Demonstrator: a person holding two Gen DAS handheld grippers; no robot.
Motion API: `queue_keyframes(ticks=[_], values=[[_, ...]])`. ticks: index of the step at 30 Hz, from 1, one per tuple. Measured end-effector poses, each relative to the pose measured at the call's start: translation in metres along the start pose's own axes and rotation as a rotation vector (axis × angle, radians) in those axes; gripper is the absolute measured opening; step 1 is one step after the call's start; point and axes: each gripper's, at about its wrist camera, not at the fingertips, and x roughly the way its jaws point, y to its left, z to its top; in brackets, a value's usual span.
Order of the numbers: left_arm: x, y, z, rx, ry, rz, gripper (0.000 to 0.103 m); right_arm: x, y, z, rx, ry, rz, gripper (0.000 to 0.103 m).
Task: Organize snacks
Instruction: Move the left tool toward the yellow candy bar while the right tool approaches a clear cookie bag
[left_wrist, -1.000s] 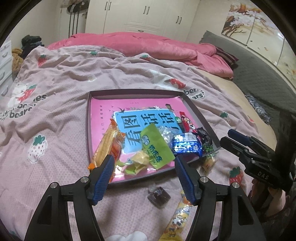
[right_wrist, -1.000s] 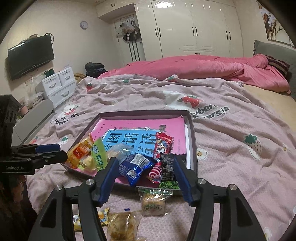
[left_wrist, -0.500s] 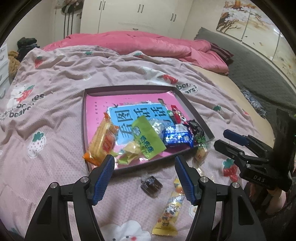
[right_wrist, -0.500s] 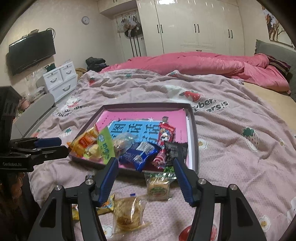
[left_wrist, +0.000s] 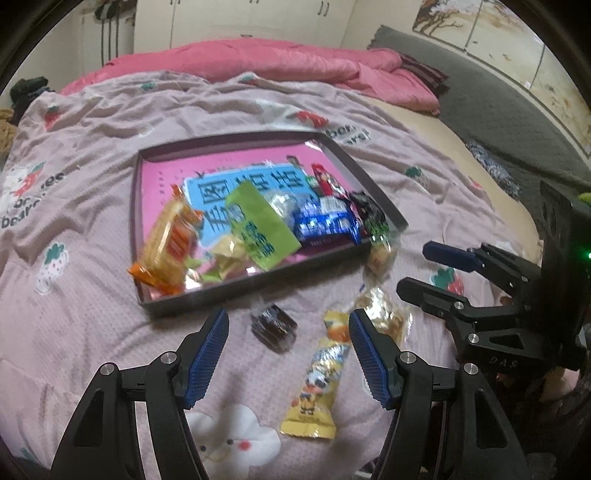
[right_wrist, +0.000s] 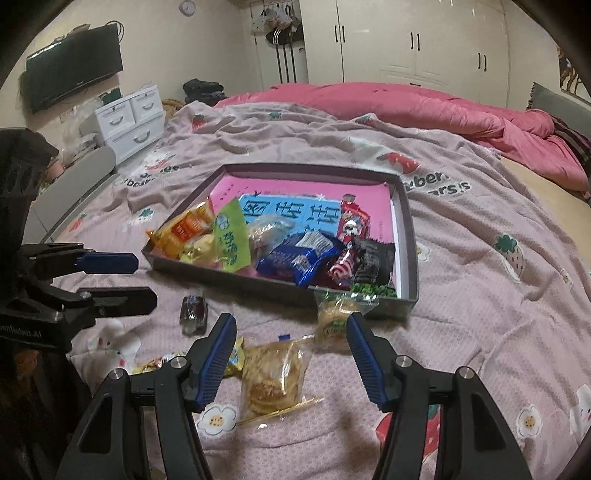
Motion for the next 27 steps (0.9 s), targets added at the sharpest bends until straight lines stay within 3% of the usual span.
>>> queue_keyframes(ticks=[13, 21, 27], values=[[0.032, -0.006, -0.019, 0.022, 0.138, -0.025, 0.069, 0.033, 0.015, -0.022, -0.078, 0.186, -0.005, 0.061], [0.042, -0.012, -0.024, 0.044, 0.171, -0.033, 0.069, 0.048, 0.022, -0.029, -0.134, 0.229, -0.04, 0.061], [0.052, -0.02, -0.028, 0.068, 0.195, -0.038, 0.069, 0.053, 0.02, -0.029, -0.132, 0.23, -0.033, 0.055]])
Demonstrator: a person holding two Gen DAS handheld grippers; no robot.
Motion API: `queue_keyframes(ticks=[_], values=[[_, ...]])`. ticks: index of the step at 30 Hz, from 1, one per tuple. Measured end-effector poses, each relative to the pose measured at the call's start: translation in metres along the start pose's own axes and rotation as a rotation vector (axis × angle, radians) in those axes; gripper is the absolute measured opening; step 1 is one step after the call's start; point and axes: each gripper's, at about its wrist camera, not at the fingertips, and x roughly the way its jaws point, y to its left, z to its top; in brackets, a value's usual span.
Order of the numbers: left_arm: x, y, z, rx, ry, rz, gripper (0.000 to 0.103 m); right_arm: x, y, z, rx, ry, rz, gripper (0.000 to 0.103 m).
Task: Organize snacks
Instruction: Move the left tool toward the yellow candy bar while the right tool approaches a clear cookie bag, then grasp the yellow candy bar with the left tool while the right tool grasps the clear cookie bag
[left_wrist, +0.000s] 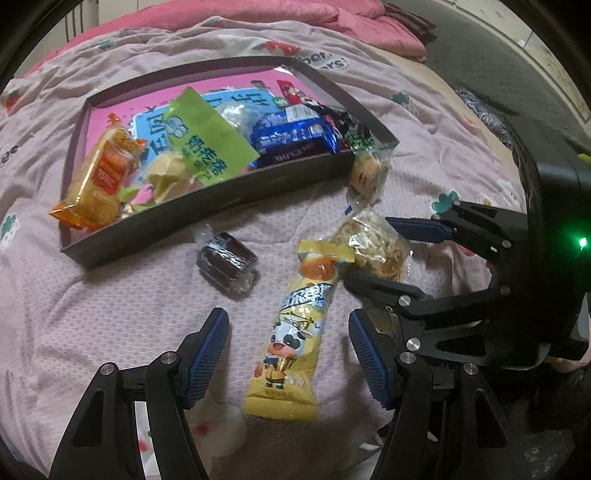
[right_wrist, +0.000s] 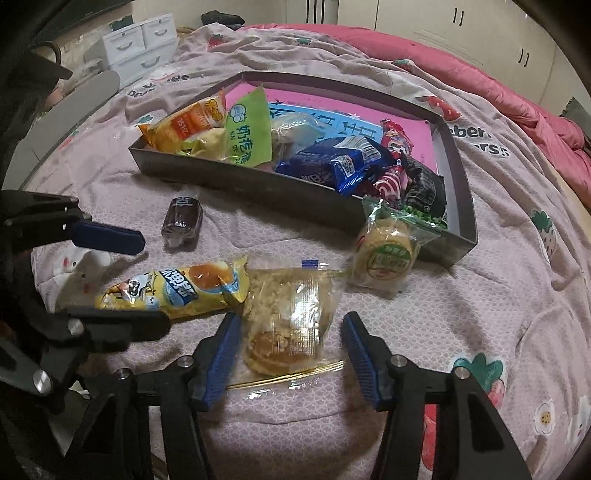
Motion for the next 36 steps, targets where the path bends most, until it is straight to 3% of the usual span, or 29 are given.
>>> queue_keyframes(ticks=[7, 15, 23, 36], values=[[0.008, -0.007, -0.002, 0.015, 0.007, -0.005, 0.066, -0.002, -0.004, 0.001, 0.018, -0.008, 0.028, 0.047], [0.014, -0.016, -0.003, 0.057, 0.003, 0.006, 0.019, -0.008, -0.009, 0.002, 0.047, -0.027, 0.057, 0.046], [0.0, -0.017, -0.003, 0.064, -0.025, -0.026, 0.017, -0.018, -0.015, 0.004, 0.074, -0.072, 0.109, 0.046], [-0.035, -0.012, 0.006, 0.03, -0.145, -0.041, 0.017, -0.039, -0.02, 0.012, 0.095, -0.193, 0.131, 0.046]])
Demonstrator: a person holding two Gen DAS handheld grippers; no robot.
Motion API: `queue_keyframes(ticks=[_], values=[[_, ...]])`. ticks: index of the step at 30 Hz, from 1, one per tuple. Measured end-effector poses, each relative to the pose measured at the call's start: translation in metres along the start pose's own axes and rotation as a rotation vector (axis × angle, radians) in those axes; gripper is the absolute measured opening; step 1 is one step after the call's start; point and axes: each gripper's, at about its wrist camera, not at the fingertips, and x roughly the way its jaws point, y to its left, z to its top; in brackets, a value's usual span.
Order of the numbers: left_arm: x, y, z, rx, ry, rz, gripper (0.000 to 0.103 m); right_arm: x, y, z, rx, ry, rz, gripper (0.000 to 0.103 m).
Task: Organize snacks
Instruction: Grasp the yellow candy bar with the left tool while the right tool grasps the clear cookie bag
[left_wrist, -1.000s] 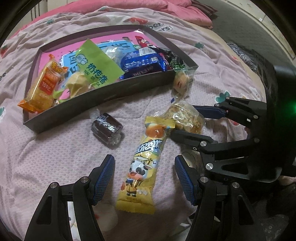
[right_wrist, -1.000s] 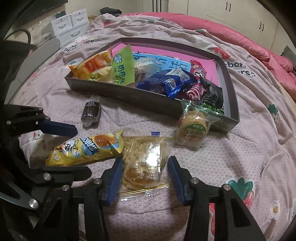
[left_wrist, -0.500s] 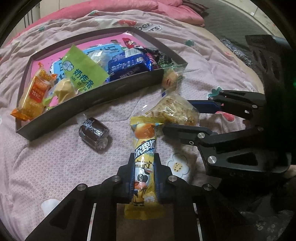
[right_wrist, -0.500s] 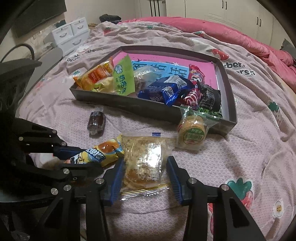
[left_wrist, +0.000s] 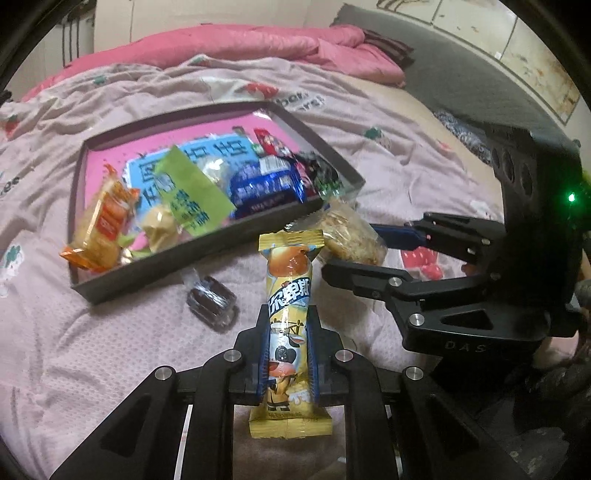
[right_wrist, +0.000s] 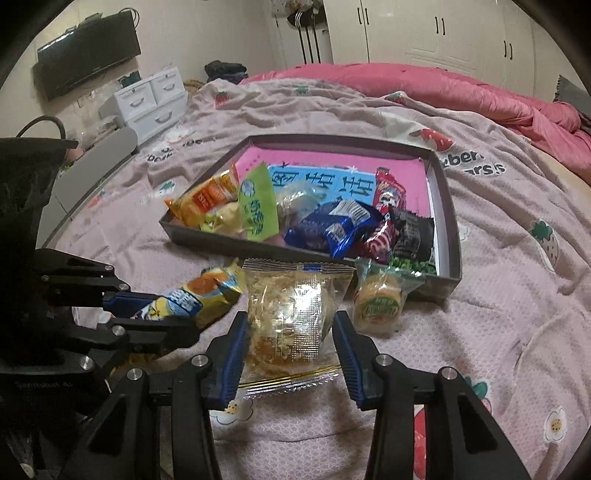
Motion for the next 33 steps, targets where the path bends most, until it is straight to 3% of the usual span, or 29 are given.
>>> queue_keyframes(ticks=[6, 14, 33], values=[[-0.009, 0.009, 0.005, -0.03, -0.041, 0.008, 0.017, -0.007, -0.001, 0.006, 0.003, -0.048, 0.0, 0.046], [-0.025, 0.03, 0.015, -0.07, -0.121, 0.072, 0.017, -0.012, -0.007, 0.01, 0.021, -0.083, -0.003, 0.046], [-0.034, 0.058, 0.022, -0.132, -0.161, 0.109, 0.017, -0.022, -0.021, 0.02, 0.055, -0.172, -0.039, 0.046]])
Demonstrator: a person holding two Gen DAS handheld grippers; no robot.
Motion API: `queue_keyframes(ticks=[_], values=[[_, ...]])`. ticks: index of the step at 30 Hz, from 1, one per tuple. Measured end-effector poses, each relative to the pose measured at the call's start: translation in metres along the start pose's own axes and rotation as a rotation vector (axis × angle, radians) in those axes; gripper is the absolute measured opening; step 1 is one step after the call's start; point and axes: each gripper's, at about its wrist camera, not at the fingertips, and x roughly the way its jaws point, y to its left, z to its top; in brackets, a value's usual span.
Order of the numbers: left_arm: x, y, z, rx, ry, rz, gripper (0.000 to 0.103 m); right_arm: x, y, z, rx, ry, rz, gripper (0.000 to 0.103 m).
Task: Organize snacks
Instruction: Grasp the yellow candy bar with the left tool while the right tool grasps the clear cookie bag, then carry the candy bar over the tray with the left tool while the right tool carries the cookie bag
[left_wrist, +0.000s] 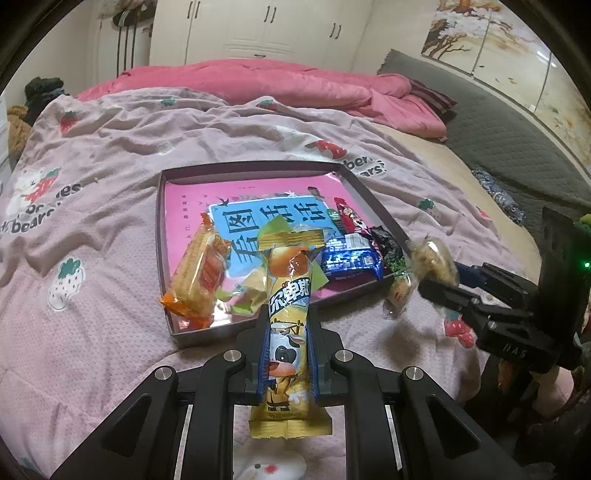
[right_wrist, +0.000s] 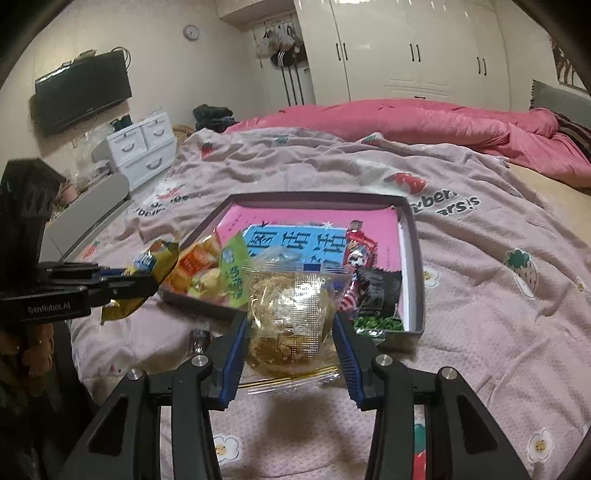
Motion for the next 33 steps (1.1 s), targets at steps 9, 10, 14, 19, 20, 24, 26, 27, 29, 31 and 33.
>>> queue_keyframes(ticks=[9, 10, 14, 19, 20, 24, 26, 27, 29, 31, 33], values=[[-0.001, 0.009, 0.002, -0.025, -0.01, 0.015, 0.017, -0.002, -0.011, 0.005, 0.032, -0.027, -0.024, 0.046], [-0.001, 0.01, 0.002, -0.028, -0.01, 0.016, 0.017, -0.003, -0.012, 0.004, 0.034, -0.03, -0.027, 0.046], [-0.001, 0.014, 0.004, -0.039, -0.016, 0.022, 0.017, -0.004, -0.014, 0.005, 0.043, -0.04, -0.032, 0.046], [-0.005, 0.018, 0.007, -0.052, -0.037, 0.032, 0.017, -0.006, -0.017, 0.006, 0.05, -0.055, -0.038, 0.046], [-0.006, 0.019, 0.007, -0.056, -0.041, 0.033, 0.017, -0.007, -0.017, 0.007, 0.052, -0.055, -0.036, 0.046], [-0.009, 0.025, 0.009, -0.072, -0.062, 0.034, 0.017, -0.006, -0.018, 0.008, 0.054, -0.053, -0.032, 0.046], [-0.009, 0.027, 0.011, -0.081, -0.071, 0.037, 0.017, -0.006, -0.019, 0.008, 0.054, -0.059, -0.036, 0.046], [-0.008, 0.028, 0.012, -0.085, -0.073, 0.037, 0.017, -0.005, -0.02, 0.009, 0.054, -0.062, -0.036, 0.046], [-0.008, 0.03, 0.015, -0.093, -0.081, 0.038, 0.017, -0.004, -0.021, 0.01, 0.055, -0.07, -0.038, 0.046], [-0.007, 0.032, 0.017, -0.099, -0.089, 0.039, 0.017, -0.004, -0.022, 0.012, 0.058, -0.074, -0.039, 0.046], [-0.006, 0.033, 0.018, -0.105, -0.097, 0.043, 0.017, -0.004, -0.024, 0.013, 0.059, -0.08, -0.044, 0.046]])
